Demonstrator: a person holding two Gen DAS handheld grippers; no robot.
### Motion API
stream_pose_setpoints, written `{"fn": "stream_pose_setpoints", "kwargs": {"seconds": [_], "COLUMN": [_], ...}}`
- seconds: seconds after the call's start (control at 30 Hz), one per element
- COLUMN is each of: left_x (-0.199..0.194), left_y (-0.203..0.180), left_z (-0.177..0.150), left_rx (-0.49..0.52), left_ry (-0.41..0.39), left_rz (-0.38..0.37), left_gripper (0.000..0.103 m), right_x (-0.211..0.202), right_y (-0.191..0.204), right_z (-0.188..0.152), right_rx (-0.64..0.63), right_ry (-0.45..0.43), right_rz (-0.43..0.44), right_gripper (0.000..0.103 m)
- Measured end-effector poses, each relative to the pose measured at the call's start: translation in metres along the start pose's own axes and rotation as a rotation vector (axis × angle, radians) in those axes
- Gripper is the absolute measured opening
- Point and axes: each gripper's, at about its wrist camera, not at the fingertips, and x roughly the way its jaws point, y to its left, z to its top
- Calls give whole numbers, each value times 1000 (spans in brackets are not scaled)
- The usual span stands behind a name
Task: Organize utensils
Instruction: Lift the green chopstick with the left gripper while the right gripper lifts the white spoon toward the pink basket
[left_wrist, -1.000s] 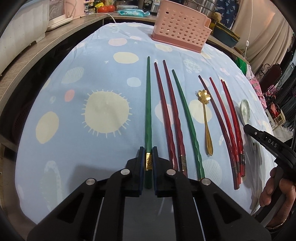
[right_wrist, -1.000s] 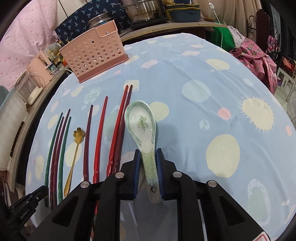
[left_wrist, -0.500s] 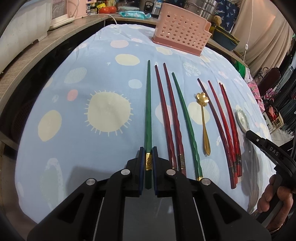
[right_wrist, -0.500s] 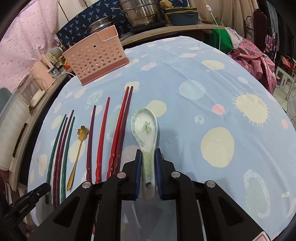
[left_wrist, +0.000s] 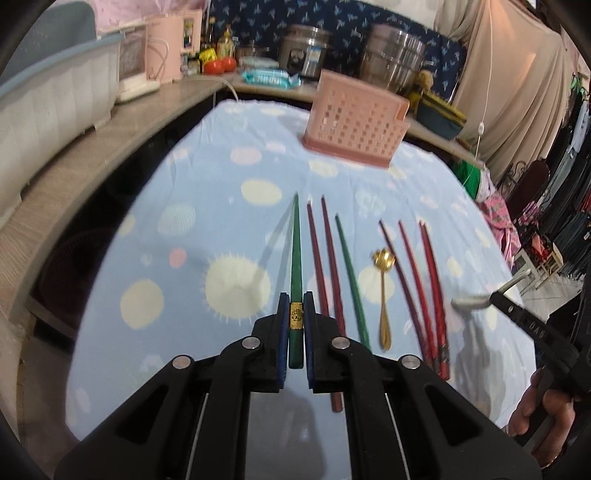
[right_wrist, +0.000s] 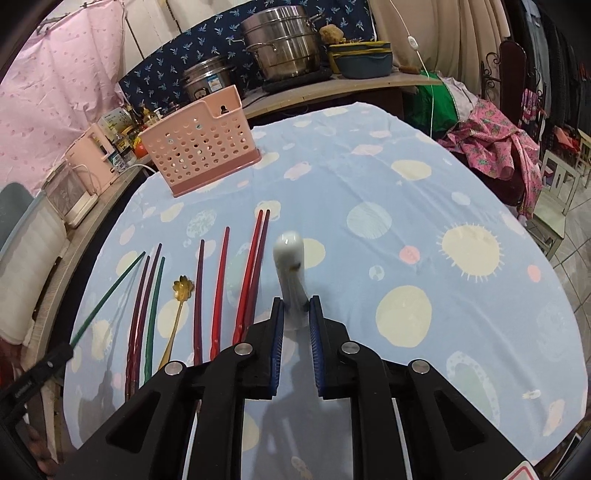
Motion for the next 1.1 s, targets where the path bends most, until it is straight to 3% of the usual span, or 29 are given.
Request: {"fn": "stream_pose_setpoints", "kwargs": {"seconds": [0.1,0.17,0.37,0.43,0.6,0.8,1.1], "left_x": [-10,-14,-17,-13,-2,8,14], "left_y": [-3,-4,-7,-7,-7,-9,-12], "left_z": [10,16,22,19,8,0,2], "left_rx": [7,13,18,18,16,19,23], "left_ry": [-33,-50,-68,-50,-4,36,58], "left_rz": [-4,-7,-13,-16,-18,-8,18], "left_gripper": [7,7,7,7,7,7,7], "right_x": [-4,-8,-5,-5,-7,12,49], "right_y": [-1,-1,-3,-10,-42,-68,-87], "right_z": [3,4,6,3,3,17,31], "right_rx": [2,0,-16,8,75,133,197], "right_ry": [-11,-22,-14,-13,-21,-10,12], "right_rz": [1,3,-25,-30,-68,-79,-10], "right_gripper": [12,1,1,4,22,32,33]}}
